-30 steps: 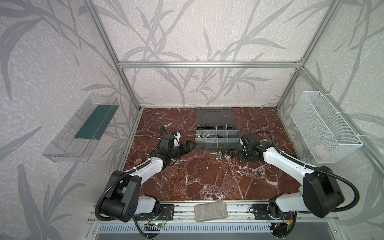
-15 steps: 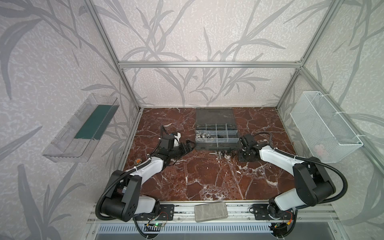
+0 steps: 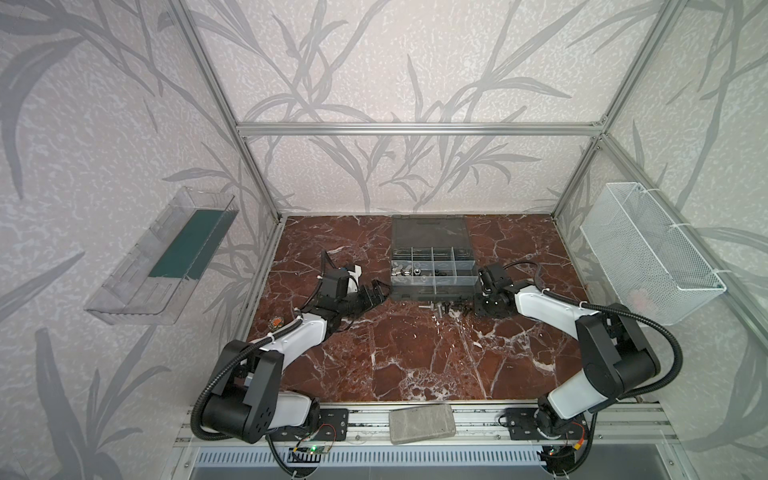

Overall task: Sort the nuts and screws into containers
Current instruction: 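Close the right gripper on a black bolt head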

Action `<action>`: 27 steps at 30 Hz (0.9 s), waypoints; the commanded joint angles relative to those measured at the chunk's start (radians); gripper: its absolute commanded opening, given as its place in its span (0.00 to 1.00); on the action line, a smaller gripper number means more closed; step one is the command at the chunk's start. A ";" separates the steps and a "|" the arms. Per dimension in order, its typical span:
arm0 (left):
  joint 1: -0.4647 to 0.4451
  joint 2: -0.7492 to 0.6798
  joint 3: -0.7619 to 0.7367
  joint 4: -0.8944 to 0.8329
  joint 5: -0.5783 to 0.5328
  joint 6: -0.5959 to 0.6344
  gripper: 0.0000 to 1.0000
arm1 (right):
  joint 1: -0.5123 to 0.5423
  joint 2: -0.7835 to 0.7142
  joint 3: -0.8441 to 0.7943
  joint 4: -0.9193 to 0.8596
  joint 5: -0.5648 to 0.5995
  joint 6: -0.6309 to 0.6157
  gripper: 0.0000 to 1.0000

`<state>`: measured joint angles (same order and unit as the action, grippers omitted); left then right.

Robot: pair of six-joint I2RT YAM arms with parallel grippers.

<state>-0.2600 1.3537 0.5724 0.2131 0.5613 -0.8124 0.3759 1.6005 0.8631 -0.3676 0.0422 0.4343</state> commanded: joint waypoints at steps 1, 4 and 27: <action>-0.002 -0.005 0.020 -0.004 -0.005 0.004 0.98 | -0.006 0.029 0.022 0.009 -0.005 -0.002 0.50; -0.002 -0.005 0.020 -0.004 -0.006 0.005 0.98 | -0.008 0.047 0.019 0.016 -0.002 -0.006 0.48; -0.002 -0.010 0.017 -0.012 -0.014 0.009 0.98 | -0.008 0.022 -0.030 0.053 -0.021 -0.045 0.00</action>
<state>-0.2600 1.3537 0.5724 0.2092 0.5541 -0.8116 0.3717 1.6520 0.8631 -0.3073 0.0387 0.4103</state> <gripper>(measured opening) 0.980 0.239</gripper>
